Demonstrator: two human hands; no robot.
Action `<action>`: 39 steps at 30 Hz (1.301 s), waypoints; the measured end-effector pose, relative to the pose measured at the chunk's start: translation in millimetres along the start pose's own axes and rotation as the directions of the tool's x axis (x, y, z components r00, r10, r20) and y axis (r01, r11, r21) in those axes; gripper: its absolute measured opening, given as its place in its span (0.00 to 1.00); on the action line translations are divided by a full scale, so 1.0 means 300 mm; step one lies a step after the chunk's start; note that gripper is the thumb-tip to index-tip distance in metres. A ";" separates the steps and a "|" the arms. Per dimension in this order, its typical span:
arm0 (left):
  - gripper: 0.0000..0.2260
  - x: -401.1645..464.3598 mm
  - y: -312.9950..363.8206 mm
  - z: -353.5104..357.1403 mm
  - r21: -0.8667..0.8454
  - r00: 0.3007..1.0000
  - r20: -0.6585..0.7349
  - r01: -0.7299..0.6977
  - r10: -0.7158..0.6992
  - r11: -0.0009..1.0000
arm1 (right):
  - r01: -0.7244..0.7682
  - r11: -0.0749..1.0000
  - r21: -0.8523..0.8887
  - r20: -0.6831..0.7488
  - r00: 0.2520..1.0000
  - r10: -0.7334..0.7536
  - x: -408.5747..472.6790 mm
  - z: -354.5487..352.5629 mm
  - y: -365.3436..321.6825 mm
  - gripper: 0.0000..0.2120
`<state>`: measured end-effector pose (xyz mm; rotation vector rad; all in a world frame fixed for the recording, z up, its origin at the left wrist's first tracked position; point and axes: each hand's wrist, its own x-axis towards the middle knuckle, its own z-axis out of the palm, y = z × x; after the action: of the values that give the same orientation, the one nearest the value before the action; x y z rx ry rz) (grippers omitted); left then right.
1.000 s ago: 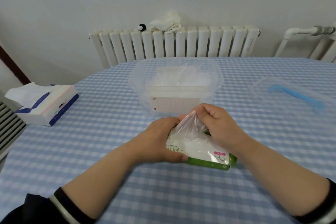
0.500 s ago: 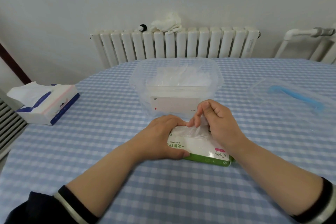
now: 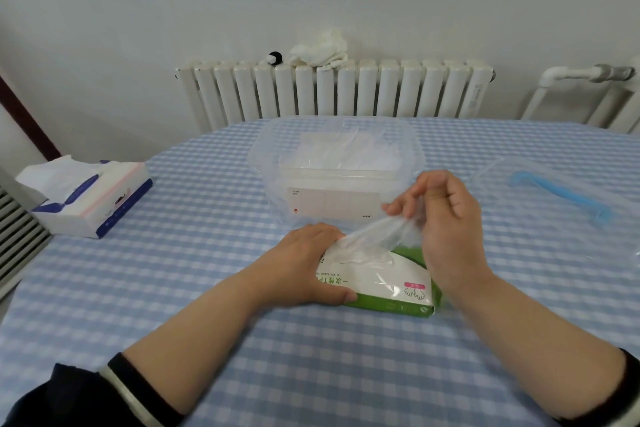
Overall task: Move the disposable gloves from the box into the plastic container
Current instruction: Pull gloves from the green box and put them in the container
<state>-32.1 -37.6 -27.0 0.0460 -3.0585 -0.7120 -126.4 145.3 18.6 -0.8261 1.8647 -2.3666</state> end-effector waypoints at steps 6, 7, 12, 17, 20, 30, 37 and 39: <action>0.35 -0.008 0.017 -0.016 -0.005 1.000 0.030 0.008 -0.007 1.000 | 0.025 0.976 0.218 -0.113 0.994 0.000 0.056 -0.027 -0.112 0.17; 0.34 -0.010 0.017 -0.019 -0.023 1.000 0.028 0.006 -0.006 1.000 | 0.025 0.966 0.259 -0.116 0.993 0.005 0.061 -0.027 -0.126 0.17; 0.29 -0.016 0.030 -0.045 -0.051 0.998 0.039 -0.038 0.040 0.998 | 0.054 0.906 0.420 -0.223 0.974 0.045 0.081 -0.045 -0.187 0.17; 0.30 -0.028 0.106 -0.102 -0.455 0.945 -0.328 -0.161 0.004 0.876 | -0.073 0.910 0.409 -0.270 0.943 0.197 0.082 -0.046 -0.196 0.15; 0.36 -0.029 0.194 -0.140 -0.383 0.724 -0.690 -0.378 0.011 0.843 | -0.148 0.932 0.332 -0.245 0.940 0.237 0.068 -0.025 -0.182 0.14; 0.36 0.050 0.380 -0.258 -0.505 0.830 -0.557 -0.299 -0.040 0.810 | -0.350 0.895 0.276 0.036 0.934 0.354 0.039 -0.003 -0.166 0.16; 0.26 0.104 0.388 -0.265 -0.886 0.774 -0.464 -0.402 -0.430 0.231 | -0.151 0.958 0.244 -0.150 0.970 0.191 0.042 -0.002 -0.141 0.14; 0.32 0.099 0.393 -0.211 -0.920 0.814 -0.392 -0.335 -0.429 0.203 | -0.044 0.968 0.248 -0.245 0.964 0.106 0.044 -0.008 -0.133 0.09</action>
<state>-64.6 39.4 81.7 0.2939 -1.4666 -2.0504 -126.6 154.5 59.6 -0.4368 1.5997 -2.6867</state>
